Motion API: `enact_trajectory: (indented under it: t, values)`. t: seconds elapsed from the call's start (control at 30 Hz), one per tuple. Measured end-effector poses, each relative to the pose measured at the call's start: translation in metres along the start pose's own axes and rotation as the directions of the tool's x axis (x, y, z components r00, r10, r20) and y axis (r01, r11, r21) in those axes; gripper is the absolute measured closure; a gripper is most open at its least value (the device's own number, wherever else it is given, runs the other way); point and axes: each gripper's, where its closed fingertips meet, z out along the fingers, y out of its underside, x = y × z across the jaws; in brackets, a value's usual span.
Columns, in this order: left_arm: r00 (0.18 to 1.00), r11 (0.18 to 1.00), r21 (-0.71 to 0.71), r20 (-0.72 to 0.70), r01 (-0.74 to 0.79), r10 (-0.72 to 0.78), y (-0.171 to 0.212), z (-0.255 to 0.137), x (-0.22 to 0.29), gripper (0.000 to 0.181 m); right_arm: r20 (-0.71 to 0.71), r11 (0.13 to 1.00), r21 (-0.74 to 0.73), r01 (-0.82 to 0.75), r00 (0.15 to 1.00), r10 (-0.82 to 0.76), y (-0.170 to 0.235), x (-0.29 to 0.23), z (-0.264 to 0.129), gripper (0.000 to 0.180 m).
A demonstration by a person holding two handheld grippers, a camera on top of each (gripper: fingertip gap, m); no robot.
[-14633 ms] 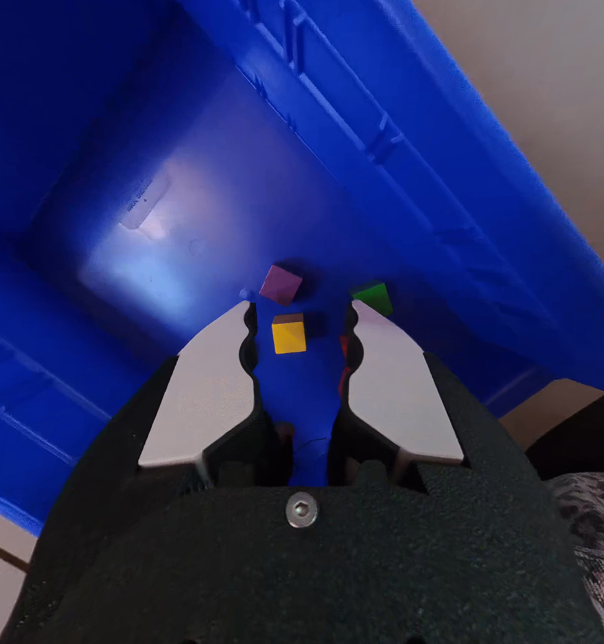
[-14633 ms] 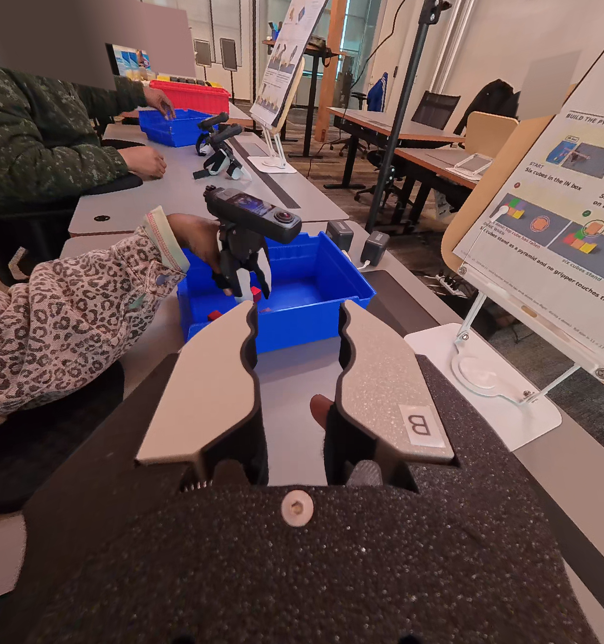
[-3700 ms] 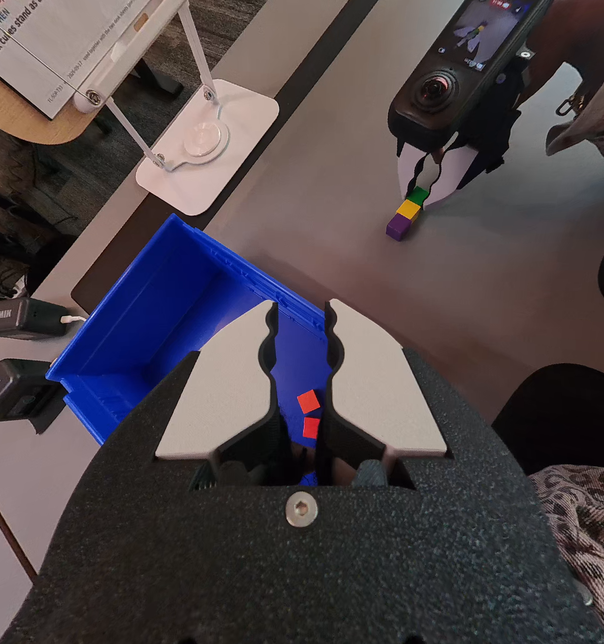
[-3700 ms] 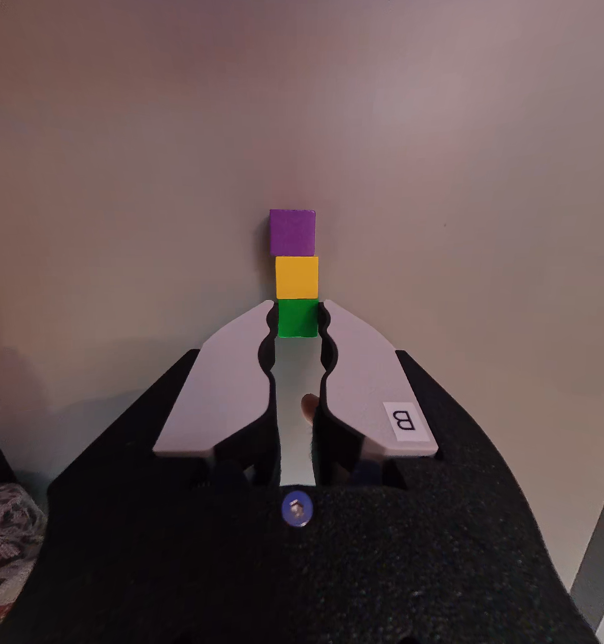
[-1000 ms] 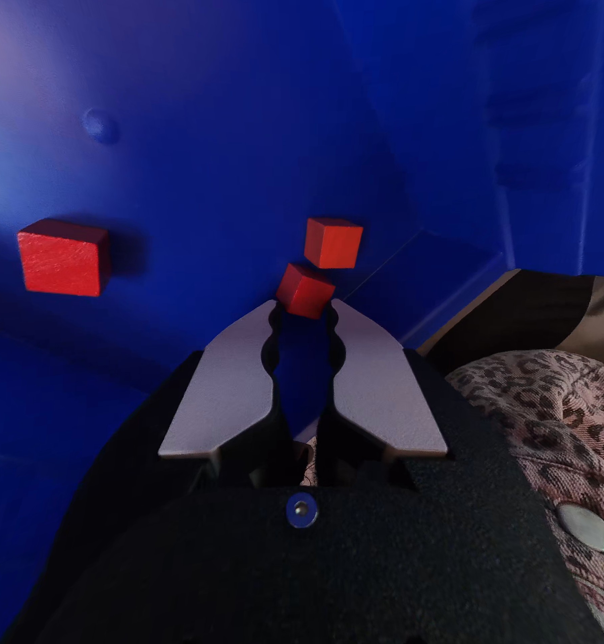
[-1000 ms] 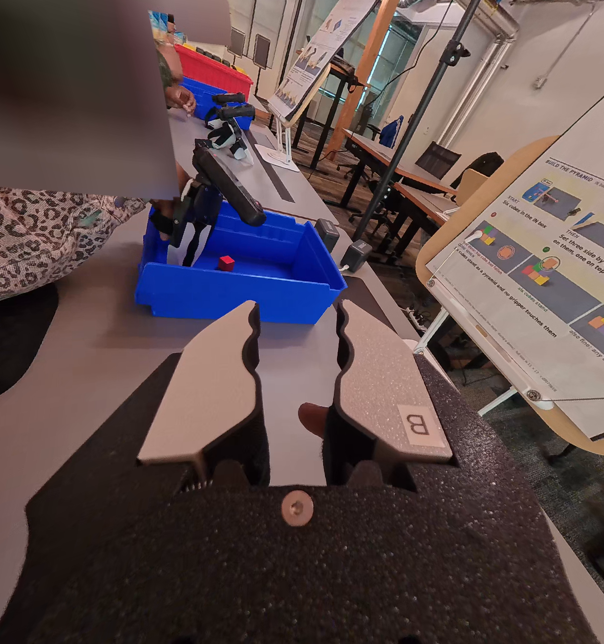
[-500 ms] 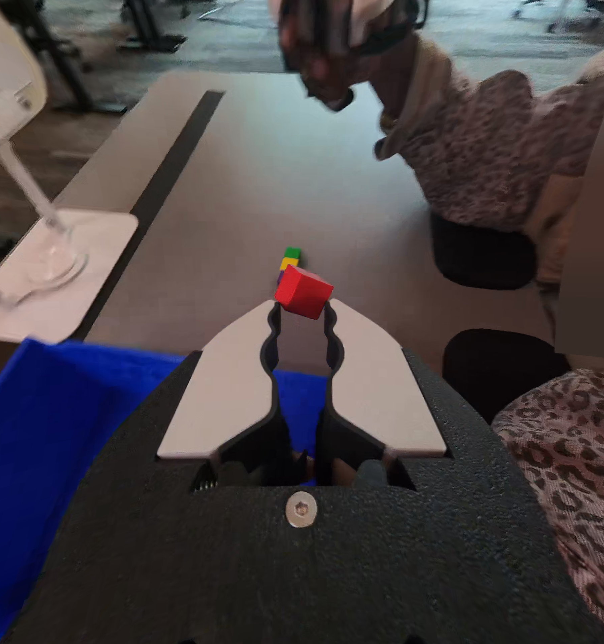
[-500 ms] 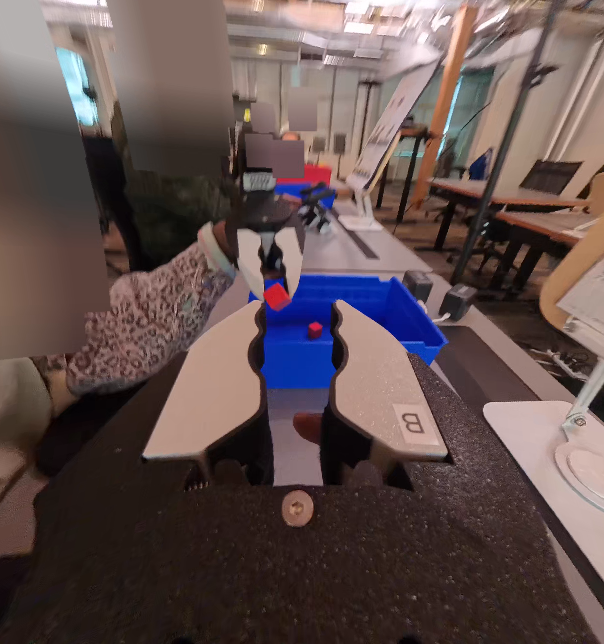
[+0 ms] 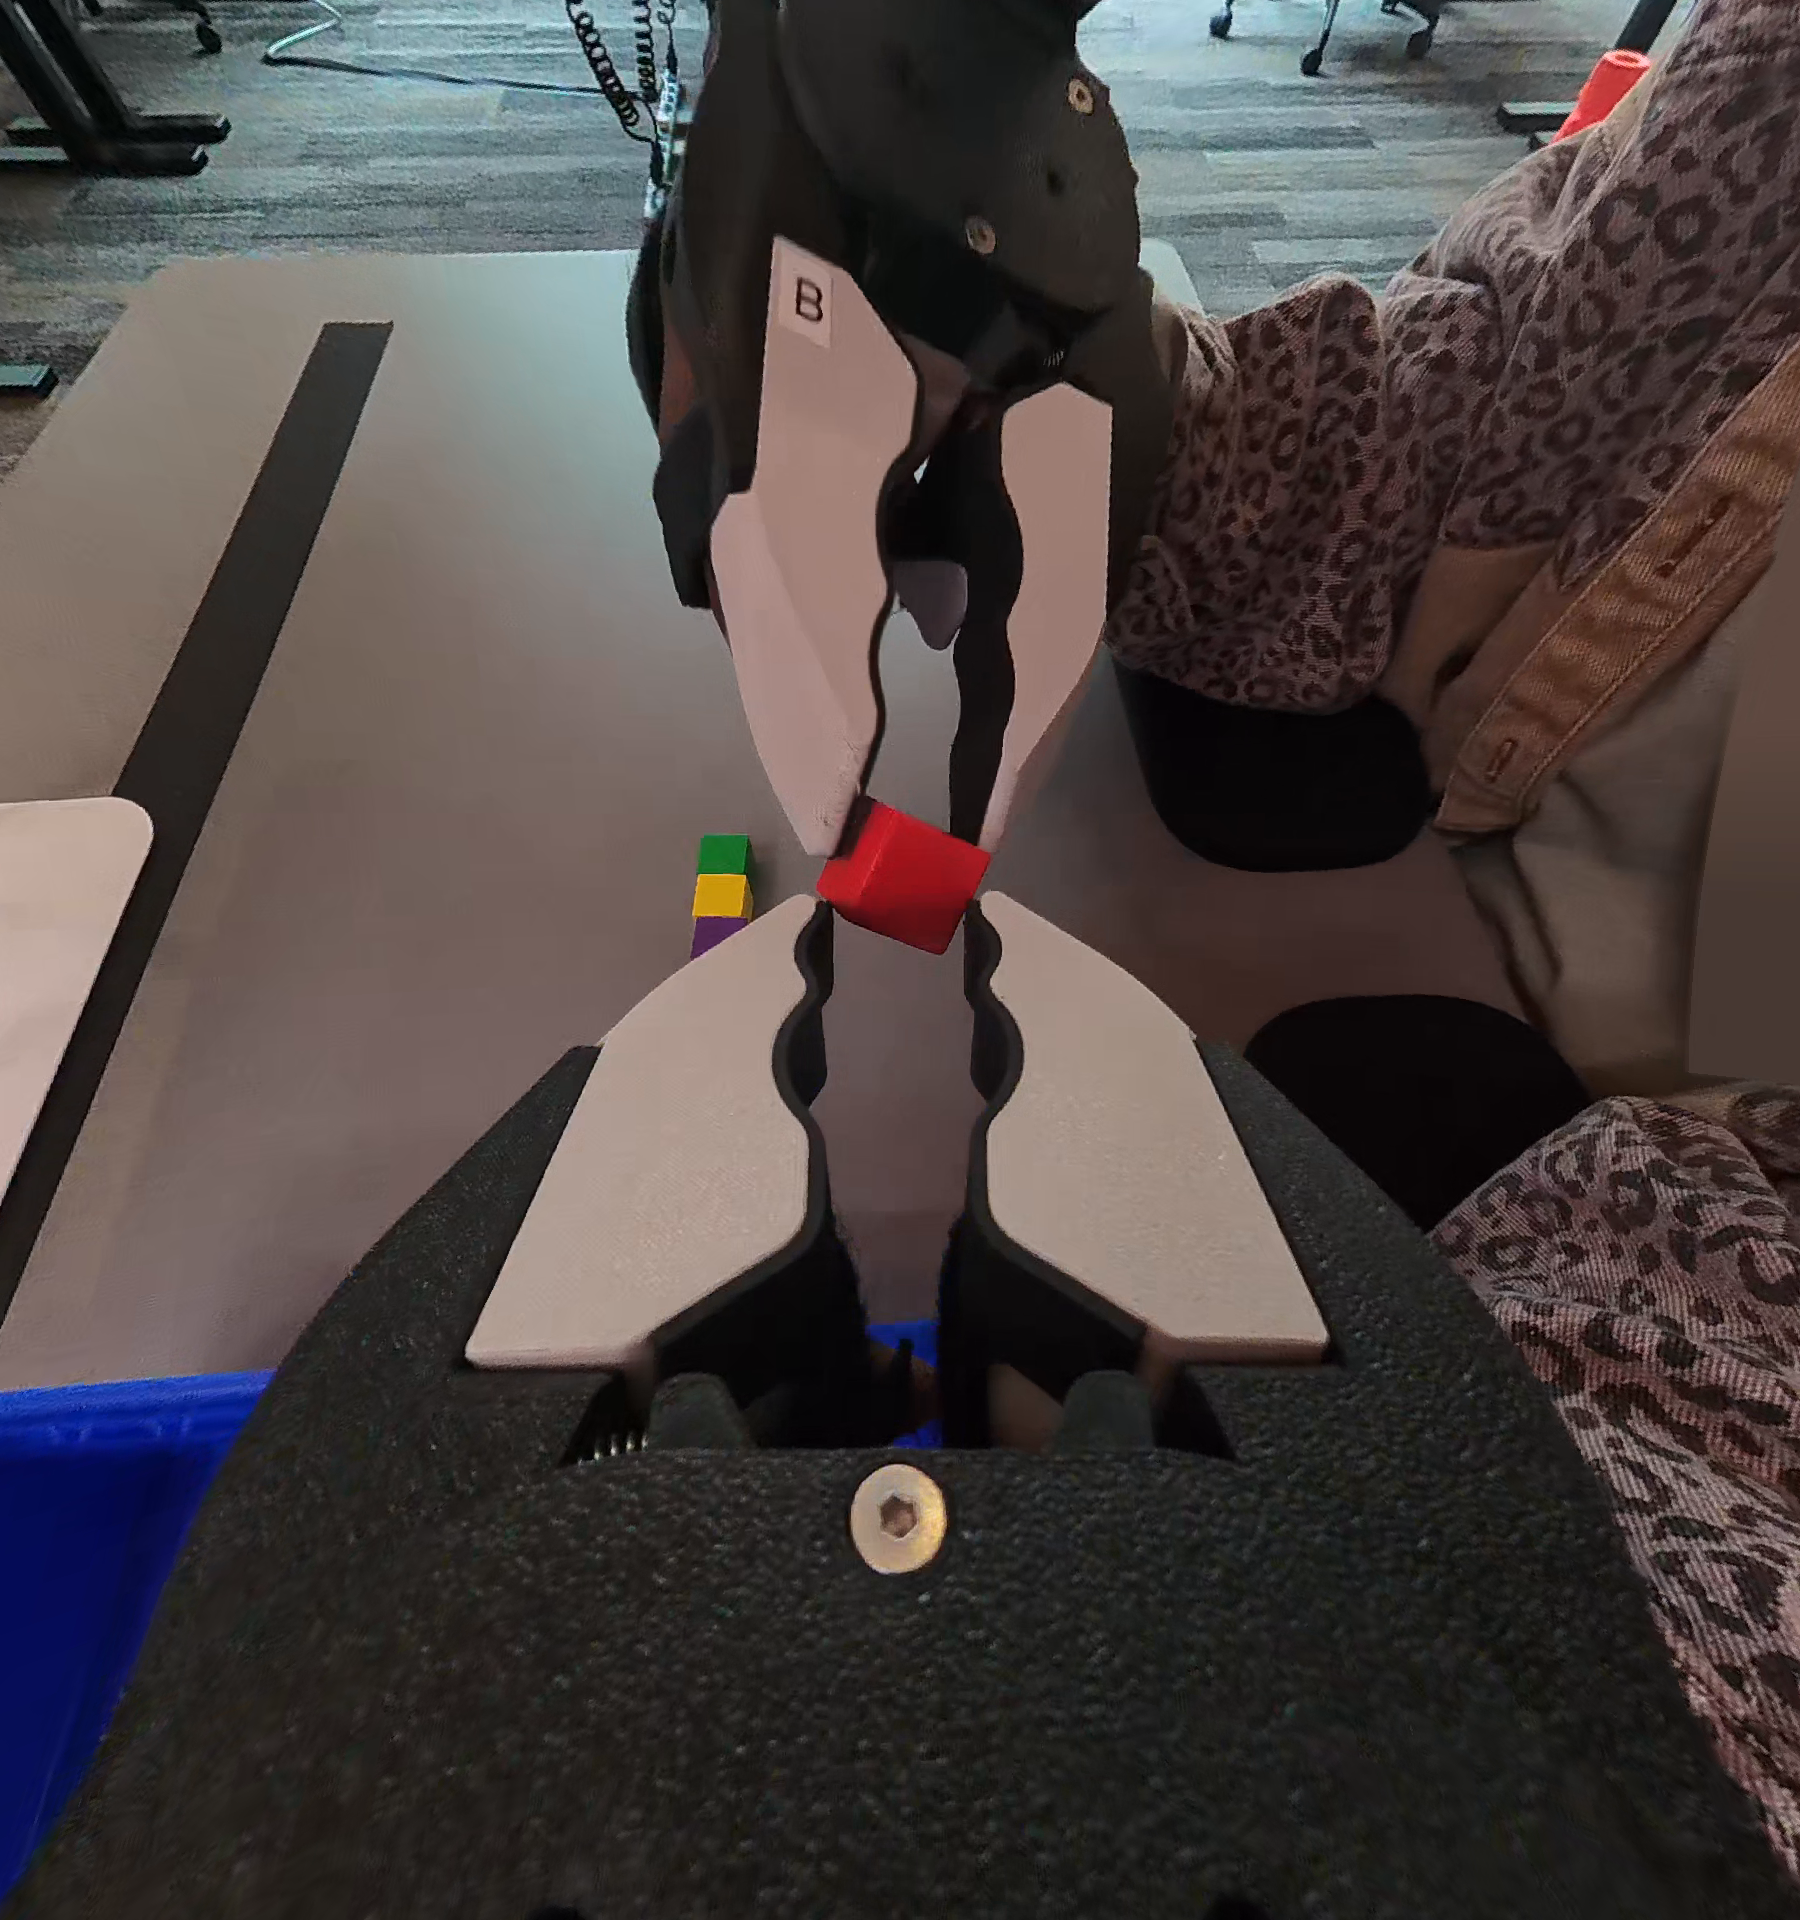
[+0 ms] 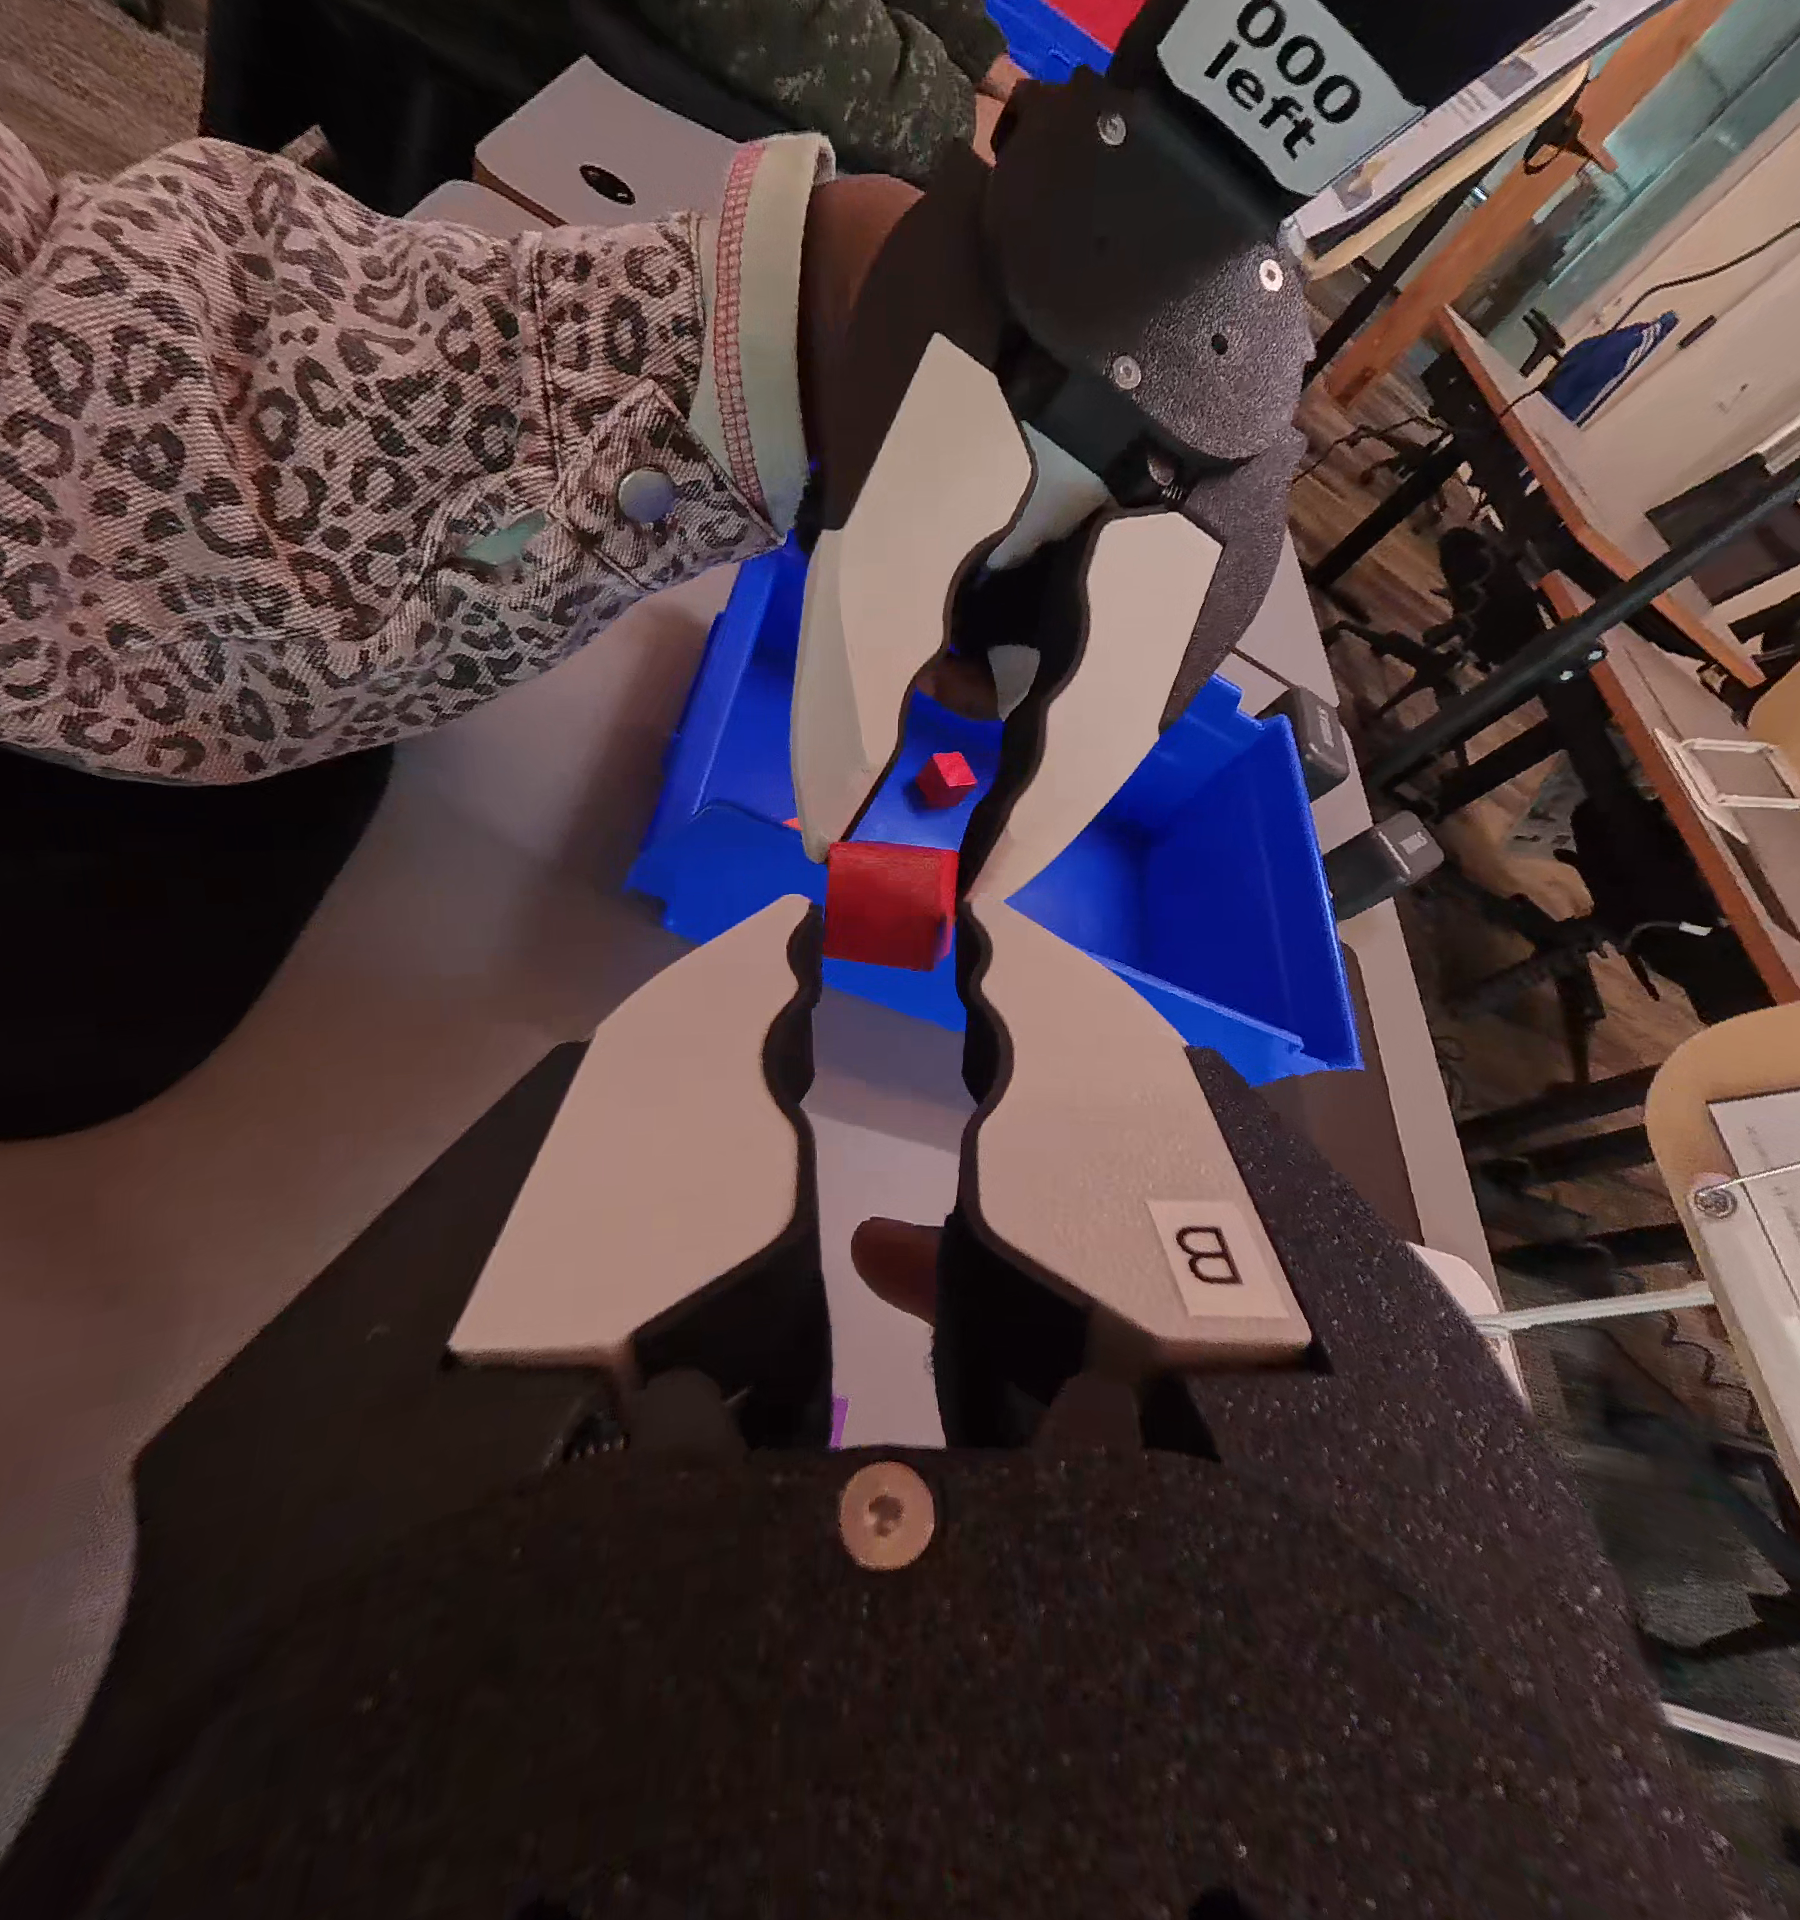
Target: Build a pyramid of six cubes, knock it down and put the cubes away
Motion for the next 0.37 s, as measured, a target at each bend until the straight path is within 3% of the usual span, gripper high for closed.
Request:
enact_trajectory:
  t: [0.23,0.3,0.37]
  values:
    - [0.999,0.999,-0.031,0.036,0.037,-0.036,0.003,-0.003,-0.003,0.152,0.001,1.000,0.012,-0.013,1.000,0.013,0.000,0.001,0.001,0.158]
    - [0.982,0.993,-0.067,0.166,0.101,-0.089,0.011,-0.016,-0.015,0.136,-0.011,0.999,-0.016,-0.036,0.999,0.035,0.007,0.006,-0.004,0.158]
    - [0.893,0.965,-0.086,0.408,0.246,-0.191,0.030,-0.049,-0.038,0.136,-0.033,0.995,-0.070,-0.073,0.997,0.071,0.021,0.012,-0.013,0.158]
